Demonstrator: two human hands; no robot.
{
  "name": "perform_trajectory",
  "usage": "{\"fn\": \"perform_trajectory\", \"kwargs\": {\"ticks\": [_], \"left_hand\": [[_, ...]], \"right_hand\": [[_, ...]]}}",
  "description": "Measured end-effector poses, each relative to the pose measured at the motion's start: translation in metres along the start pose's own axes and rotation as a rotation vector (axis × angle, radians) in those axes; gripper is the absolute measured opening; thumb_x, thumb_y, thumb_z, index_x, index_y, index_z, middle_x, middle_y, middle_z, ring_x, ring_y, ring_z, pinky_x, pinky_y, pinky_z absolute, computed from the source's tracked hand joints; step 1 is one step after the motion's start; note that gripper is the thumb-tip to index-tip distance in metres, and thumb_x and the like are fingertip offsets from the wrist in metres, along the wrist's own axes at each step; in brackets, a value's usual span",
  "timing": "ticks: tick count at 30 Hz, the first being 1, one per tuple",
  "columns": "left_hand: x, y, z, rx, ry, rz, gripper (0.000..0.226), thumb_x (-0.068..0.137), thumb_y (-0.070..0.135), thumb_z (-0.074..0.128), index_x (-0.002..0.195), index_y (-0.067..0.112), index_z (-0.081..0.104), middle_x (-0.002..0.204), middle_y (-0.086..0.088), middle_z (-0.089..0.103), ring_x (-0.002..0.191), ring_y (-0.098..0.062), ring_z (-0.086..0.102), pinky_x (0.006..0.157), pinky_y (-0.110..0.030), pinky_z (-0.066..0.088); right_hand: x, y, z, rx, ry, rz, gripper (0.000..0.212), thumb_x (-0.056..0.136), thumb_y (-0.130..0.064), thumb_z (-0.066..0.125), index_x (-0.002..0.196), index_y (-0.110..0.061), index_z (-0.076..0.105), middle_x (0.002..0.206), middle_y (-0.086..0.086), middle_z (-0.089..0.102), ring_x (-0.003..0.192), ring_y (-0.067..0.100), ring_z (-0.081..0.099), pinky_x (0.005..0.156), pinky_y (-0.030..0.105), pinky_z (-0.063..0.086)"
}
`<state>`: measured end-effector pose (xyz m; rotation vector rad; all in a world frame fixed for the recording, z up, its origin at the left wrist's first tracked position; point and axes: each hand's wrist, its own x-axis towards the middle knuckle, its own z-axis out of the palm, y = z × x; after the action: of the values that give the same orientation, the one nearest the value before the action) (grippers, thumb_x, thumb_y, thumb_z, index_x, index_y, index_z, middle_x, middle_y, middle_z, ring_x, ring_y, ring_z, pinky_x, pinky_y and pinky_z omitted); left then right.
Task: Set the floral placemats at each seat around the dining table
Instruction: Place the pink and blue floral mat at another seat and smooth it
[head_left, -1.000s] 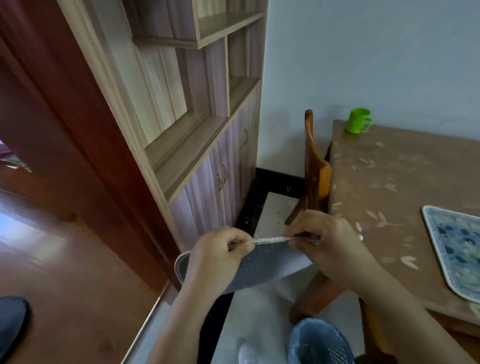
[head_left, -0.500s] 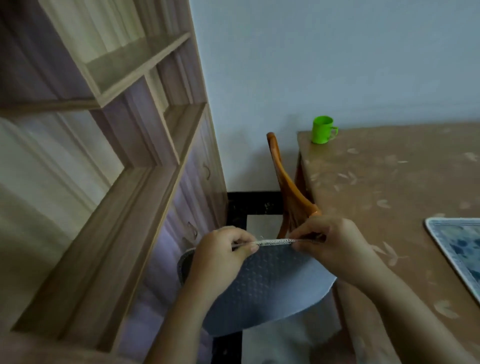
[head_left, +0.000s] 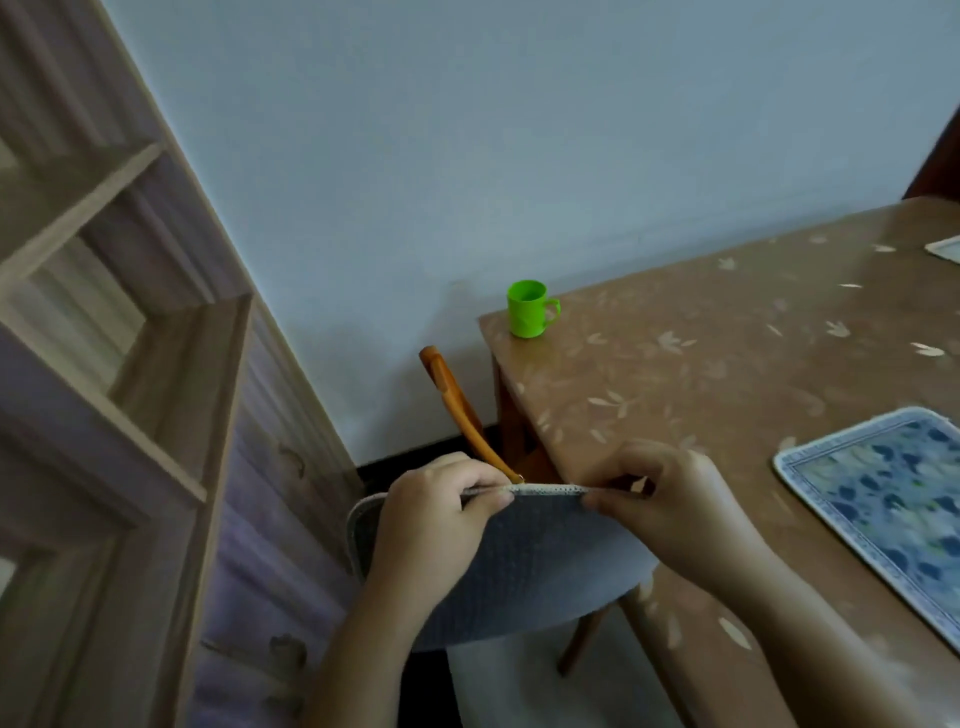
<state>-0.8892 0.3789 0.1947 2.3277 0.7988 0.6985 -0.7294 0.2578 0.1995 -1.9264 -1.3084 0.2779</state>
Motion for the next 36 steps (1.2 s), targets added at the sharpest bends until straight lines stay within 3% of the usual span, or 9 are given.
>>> {"fn": "perform_trajectory", "kwargs": {"ticks": [8, 13, 16, 19, 22, 27, 33, 36], "left_hand": [[0.093, -0.044, -0.003, -0.069, -0.190, 0.086, 0.010, 0.076, 0.015, 0.071, 0.073, 0.025, 0.069, 0.073, 0.015, 0.063, 0.074, 0.001, 0.057, 0.067, -0.015, 0.043], [0.139, -0.065, 0.001, -0.042, -0.282, 0.168, 0.011, 0.074, 0.017, 0.072, 0.070, 0.026, 0.069, 0.067, 0.019, 0.059, 0.074, 0.003, 0.054, 0.062, -0.004, 0.034], [0.163, -0.069, 0.010, -0.054, -0.284, 0.228, 0.010, 0.072, 0.013, 0.074, 0.070, 0.022, 0.070, 0.066, 0.015, 0.060, 0.069, -0.003, 0.055, 0.064, -0.009, 0.036], [0.190, -0.071, 0.018, -0.076, -0.278, 0.274, 0.011, 0.071, 0.011, 0.075, 0.069, 0.021, 0.070, 0.066, 0.012, 0.061, 0.069, -0.009, 0.058, 0.068, -0.023, 0.042], [0.224, -0.073, 0.027, -0.078, -0.293, 0.309, 0.010, 0.071, 0.013, 0.074, 0.070, 0.022, 0.070, 0.070, 0.007, 0.065, 0.072, -0.013, 0.059, 0.069, -0.030, 0.045], [0.276, -0.057, 0.047, -0.109, -0.377, 0.401, 0.011, 0.071, 0.012, 0.075, 0.071, 0.022, 0.071, 0.069, 0.011, 0.065, 0.071, -0.005, 0.055, 0.066, -0.017, 0.039], [0.321, -0.031, 0.081, -0.128, -0.495, 0.496, 0.013, 0.072, 0.013, 0.074, 0.070, 0.025, 0.070, 0.066, 0.013, 0.063, 0.071, -0.002, 0.055, 0.065, -0.019, 0.041], [0.331, -0.023, 0.095, -0.140, -0.510, 0.542, 0.013, 0.072, 0.013, 0.074, 0.070, 0.025, 0.070, 0.066, 0.013, 0.063, 0.069, -0.002, 0.056, 0.064, -0.015, 0.040]], "right_hand": [[0.058, 0.002, 0.019, -0.018, 0.145, 0.143, 0.045, 0.065, -0.007, 0.078, 0.058, -0.046, 0.056, 0.058, -0.025, 0.059, 0.068, -0.011, 0.054, 0.060, 0.002, 0.037], [0.079, 0.006, 0.038, -0.020, 0.230, 0.223, 0.032, 0.064, -0.006, 0.078, 0.061, -0.036, 0.065, 0.057, -0.022, 0.058, 0.067, -0.013, 0.053, 0.059, 0.000, 0.036], [0.092, 0.012, 0.039, -0.025, 0.259, 0.267, 0.038, 0.065, -0.008, 0.078, 0.059, -0.040, 0.060, 0.062, -0.021, 0.057, 0.067, -0.015, 0.053, 0.060, 0.000, 0.036], [0.110, 0.021, 0.036, -0.012, 0.294, 0.295, 0.035, 0.067, -0.008, 0.078, 0.060, -0.038, 0.061, 0.062, -0.022, 0.057, 0.067, -0.023, 0.048, 0.060, -0.003, 0.033], [0.131, 0.030, 0.032, -0.013, 0.318, 0.327, 0.029, 0.068, -0.010, 0.077, 0.062, -0.035, 0.063, 0.062, -0.016, 0.059, 0.064, -0.013, 0.052, 0.057, 0.001, 0.035], [0.158, 0.050, 0.013, 0.026, 0.411, 0.394, 0.030, 0.069, -0.012, 0.077, 0.061, -0.036, 0.061, 0.062, -0.015, 0.060, 0.061, -0.013, 0.053, 0.056, 0.002, 0.037], [0.167, 0.073, -0.011, 0.046, 0.515, 0.494, 0.020, 0.069, -0.012, 0.078, 0.066, -0.028, 0.067, 0.060, -0.017, 0.059, 0.055, -0.012, 0.053, 0.052, 0.002, 0.038], [0.167, 0.079, -0.021, 0.017, 0.533, 0.519, 0.025, 0.069, -0.014, 0.077, 0.064, -0.034, 0.064, 0.061, -0.017, 0.060, 0.056, -0.012, 0.053, 0.052, 0.003, 0.038]]}}
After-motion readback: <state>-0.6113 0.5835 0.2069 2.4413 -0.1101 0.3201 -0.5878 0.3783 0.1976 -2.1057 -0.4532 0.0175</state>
